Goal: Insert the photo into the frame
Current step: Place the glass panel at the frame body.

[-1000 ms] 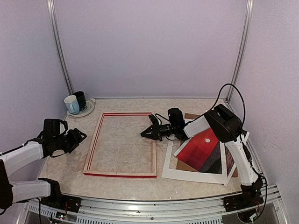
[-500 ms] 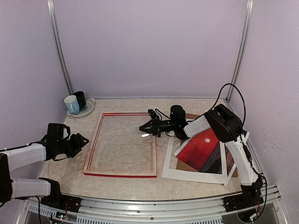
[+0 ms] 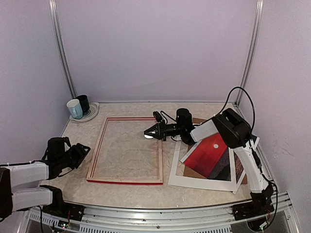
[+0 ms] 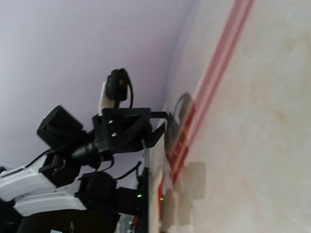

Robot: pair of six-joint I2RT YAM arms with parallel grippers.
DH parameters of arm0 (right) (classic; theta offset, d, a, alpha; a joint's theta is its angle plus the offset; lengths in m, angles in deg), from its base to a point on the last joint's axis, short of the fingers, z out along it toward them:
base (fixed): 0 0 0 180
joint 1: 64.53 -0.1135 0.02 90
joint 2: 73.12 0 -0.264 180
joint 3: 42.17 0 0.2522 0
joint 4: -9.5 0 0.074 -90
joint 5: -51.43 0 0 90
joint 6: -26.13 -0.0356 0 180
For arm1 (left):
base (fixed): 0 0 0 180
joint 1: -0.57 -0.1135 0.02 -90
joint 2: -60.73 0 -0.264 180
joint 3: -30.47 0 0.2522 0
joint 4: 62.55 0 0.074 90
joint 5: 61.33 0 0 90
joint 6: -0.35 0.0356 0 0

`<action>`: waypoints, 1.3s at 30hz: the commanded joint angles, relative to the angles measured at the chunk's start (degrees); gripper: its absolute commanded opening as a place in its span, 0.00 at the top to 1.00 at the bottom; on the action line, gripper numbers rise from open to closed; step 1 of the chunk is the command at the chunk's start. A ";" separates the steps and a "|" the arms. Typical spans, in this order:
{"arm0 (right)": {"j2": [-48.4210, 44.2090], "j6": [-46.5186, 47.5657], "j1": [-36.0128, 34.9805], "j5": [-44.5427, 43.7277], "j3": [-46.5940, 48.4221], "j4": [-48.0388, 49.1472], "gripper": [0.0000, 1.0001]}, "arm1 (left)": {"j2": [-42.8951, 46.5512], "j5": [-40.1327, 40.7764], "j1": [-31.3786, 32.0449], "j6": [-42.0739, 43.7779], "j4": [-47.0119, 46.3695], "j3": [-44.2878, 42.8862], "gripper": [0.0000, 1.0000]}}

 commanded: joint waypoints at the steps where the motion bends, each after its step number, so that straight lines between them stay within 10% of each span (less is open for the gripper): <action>1: 3.97 3.16 -0.35 -1.16 1.43 -2.09 0.98 | -0.93 0.45 0.28 -1.50 -9.36 2.48 0.33; 39: -1.90 11.30 -1.40 -9.04 -6.19 -12.75 0.94 | -19.39 -2.02 1.70 2.30 -26.41 4.15 0.47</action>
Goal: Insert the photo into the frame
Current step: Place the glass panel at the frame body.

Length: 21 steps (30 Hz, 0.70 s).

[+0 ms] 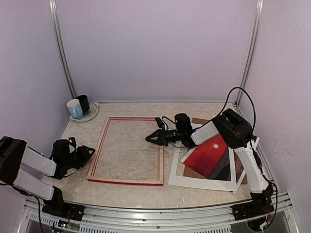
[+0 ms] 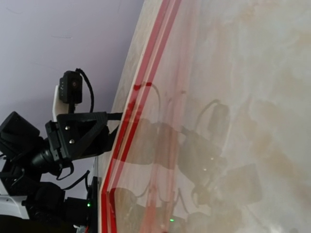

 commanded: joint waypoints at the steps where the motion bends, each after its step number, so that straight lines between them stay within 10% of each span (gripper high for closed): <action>1: -1.71 -0.81 -0.58 -1.26 -2.41 -3.34 0.94 | 0.67 1.54 0.62 0.14 -0.18 0.85 0.48; 21: -2.31 -2.25 -1.34 -2.89 -1.62 -4.66 0.92 | -2.95 4.69 3.01 0.59 3.27 -1.55 0.66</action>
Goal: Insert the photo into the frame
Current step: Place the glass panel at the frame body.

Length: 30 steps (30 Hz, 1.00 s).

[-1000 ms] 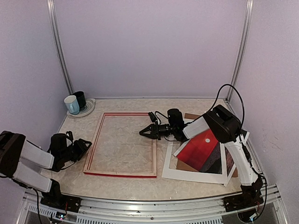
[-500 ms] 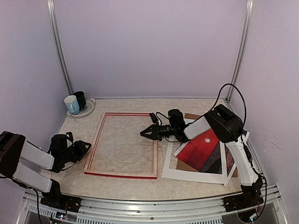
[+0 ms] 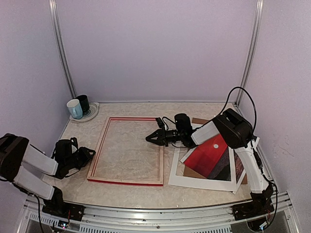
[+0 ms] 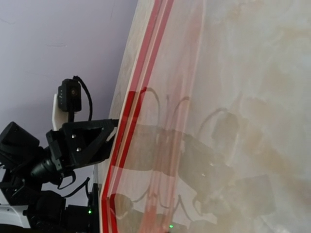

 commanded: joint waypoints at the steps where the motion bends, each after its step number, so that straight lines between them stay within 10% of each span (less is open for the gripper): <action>1: -1.44 -0.63 -0.91 -1.14 -0.54 -4.22 0.92 | -0.53 2.68 1.18 0.62 4.20 -1.15 0.68; 30: -4.28 -1.99 -1.47 -3.64 -3.65 -4.50 0.91 | -1.95 8.47 4.79 1.49 9.45 -4.13 0.85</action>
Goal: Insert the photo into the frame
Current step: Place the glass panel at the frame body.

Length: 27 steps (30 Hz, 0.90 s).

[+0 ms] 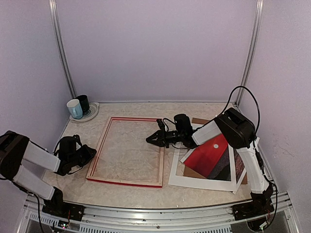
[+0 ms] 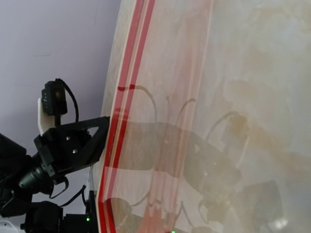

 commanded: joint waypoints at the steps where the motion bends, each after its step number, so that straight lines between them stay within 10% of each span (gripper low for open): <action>1: -1.50 -1.25 -0.58 0.10 -1.14 -1.06 0.91 | -0.90 2.19 0.58 1.00 5.29 -0.20 0.85; 27: -2.99 -2.97 -0.77 -0.11 -2.36 -0.45 0.88 | -1.07 4.35 1.72 1.12 6.71 -1.00 0.83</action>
